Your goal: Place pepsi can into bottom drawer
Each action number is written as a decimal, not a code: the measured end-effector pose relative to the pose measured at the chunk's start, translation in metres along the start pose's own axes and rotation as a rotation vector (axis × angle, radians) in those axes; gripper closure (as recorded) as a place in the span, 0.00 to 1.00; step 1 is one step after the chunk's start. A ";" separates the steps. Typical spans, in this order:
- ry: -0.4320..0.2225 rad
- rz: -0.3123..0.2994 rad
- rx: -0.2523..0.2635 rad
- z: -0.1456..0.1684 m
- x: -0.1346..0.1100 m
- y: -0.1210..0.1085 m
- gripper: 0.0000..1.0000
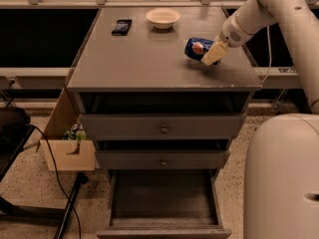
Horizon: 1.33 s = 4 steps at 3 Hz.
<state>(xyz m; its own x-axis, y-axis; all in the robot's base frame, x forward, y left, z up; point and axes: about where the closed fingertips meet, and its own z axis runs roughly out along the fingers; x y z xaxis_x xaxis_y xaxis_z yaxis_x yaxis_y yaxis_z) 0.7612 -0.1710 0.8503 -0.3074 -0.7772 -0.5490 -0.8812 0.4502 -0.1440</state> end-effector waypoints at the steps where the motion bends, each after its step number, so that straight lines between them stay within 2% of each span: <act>1: -0.015 -0.001 -0.003 -0.051 0.008 0.026 1.00; 2: -0.028 0.017 -0.015 -0.080 0.029 0.059 1.00; 3: -0.123 0.016 -0.038 -0.091 0.046 0.095 1.00; 4: -0.127 0.048 -0.056 -0.086 0.070 0.108 1.00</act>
Offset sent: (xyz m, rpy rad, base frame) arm -0.1530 -0.0500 0.0517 0.0569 0.0107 -0.0182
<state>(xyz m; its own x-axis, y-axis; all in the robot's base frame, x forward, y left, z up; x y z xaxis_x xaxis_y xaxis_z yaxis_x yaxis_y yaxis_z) 0.6137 -0.2154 0.8674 -0.3050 -0.6921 -0.6542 -0.8862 0.4578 -0.0712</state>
